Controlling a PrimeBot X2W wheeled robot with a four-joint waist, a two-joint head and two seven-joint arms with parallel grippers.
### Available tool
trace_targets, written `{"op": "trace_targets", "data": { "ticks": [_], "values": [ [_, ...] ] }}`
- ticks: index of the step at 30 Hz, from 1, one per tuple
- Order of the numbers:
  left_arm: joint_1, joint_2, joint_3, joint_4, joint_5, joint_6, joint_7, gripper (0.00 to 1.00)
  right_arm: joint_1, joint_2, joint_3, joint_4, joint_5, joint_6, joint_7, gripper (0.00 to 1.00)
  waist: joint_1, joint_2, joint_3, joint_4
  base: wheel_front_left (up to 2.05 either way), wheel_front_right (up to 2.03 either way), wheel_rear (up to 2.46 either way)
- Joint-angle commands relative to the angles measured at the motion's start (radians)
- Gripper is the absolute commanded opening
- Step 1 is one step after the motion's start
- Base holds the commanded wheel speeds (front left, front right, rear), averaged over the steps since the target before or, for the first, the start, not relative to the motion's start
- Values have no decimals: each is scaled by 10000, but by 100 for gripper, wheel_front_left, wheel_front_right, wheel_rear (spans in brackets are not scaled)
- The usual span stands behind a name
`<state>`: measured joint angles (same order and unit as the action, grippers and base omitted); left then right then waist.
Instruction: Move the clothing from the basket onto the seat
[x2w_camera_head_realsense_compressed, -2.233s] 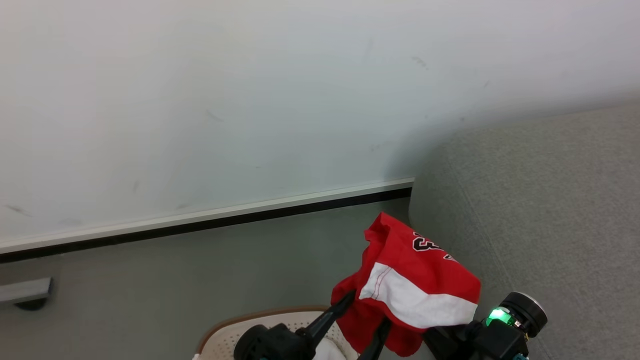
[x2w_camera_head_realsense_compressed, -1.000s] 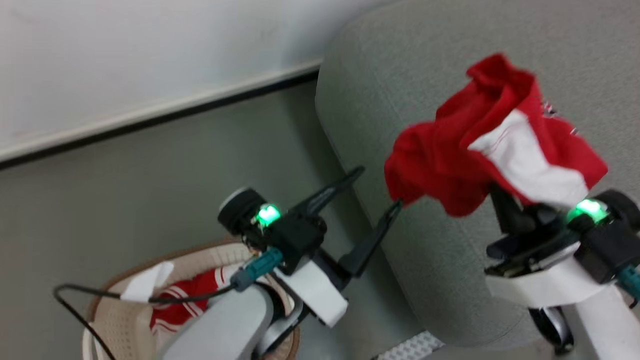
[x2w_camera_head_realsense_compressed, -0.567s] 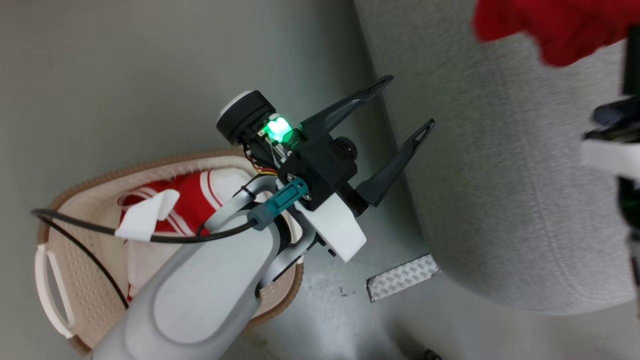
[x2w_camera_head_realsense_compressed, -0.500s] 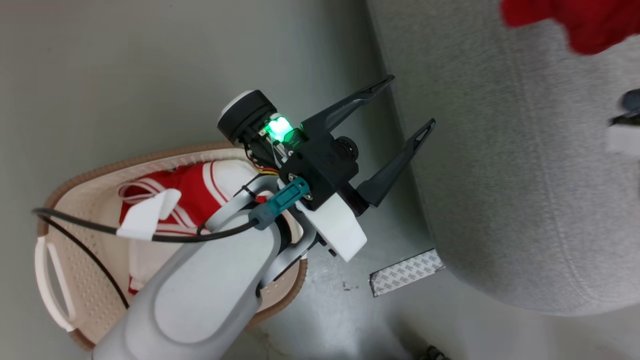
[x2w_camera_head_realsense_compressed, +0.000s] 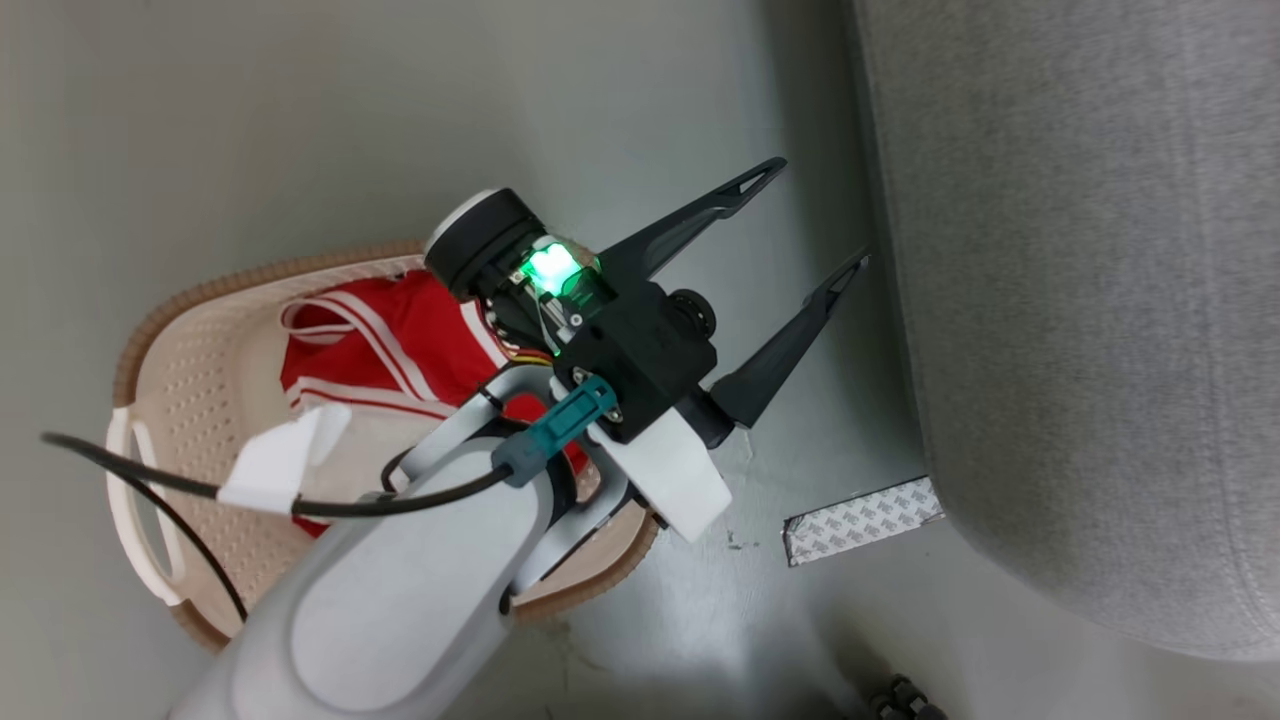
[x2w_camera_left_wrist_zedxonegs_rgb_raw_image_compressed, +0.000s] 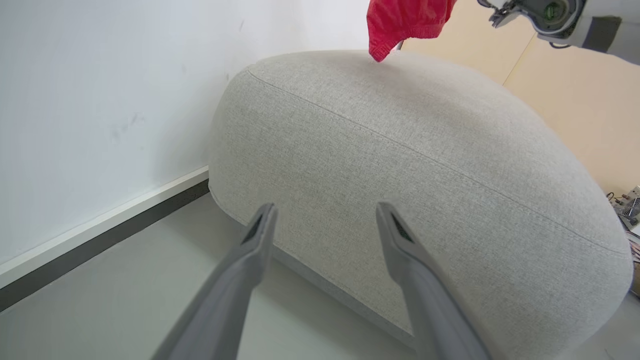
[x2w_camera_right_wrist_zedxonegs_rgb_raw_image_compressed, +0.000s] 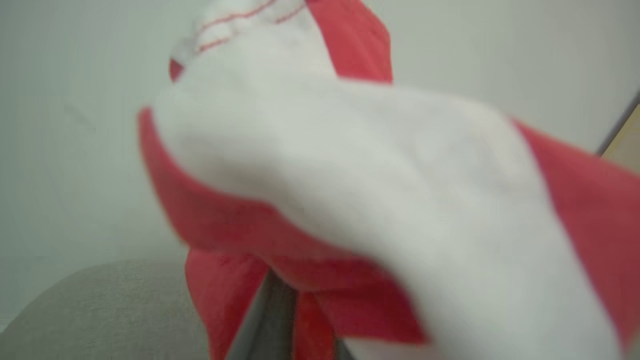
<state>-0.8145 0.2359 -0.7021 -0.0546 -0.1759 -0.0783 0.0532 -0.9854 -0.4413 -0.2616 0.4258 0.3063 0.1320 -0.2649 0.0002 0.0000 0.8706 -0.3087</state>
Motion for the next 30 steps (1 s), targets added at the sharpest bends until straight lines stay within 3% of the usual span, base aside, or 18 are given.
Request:
{"op": "trace_targets", "data": {
  "ticks": [1, 10, 11, 13, 23, 30],
  "values": [
    [66, 91, 12, -84, 134, 38, 57, 100, -163, -114, -141, 287, 25, -25, 8, 0, -2, 0, 91, 57, 0, 0, 0],
    [292, 184, -18, -205, -4, 213, 86, 100, -512, 5, -234, 2710, -165, -25, 8, 2, -2, 0, 80, 96, 0, 0, 0],
    [313, 178, -17, -191, -26, 242, 66, 100, -570, 61, -156, 2880, -189, -25, 7, 26, -2, 0, 38, 94, 0, 0, 0],
    [369, 210, 8, -164, -75, 272, 38, 100, -631, 90, 51, 3162, -260, -25, 7, 100, -2, 0, -65, 74, 0, 0, 0],
    [788, 165, 127, 278, -507, 429, -428, 100, 469, 82, 784, 3414, -524, -25, 8, 100, -2, 0, -1371, -83, 0, 0, 0],
    [1497, 64, 274, 809, -1031, 569, -962, 100, 1840, 269, 1361, 2768, -679, -25, 8, 100, -2, 0, -2627, -92, 0, 0, 0]
  ]
}}
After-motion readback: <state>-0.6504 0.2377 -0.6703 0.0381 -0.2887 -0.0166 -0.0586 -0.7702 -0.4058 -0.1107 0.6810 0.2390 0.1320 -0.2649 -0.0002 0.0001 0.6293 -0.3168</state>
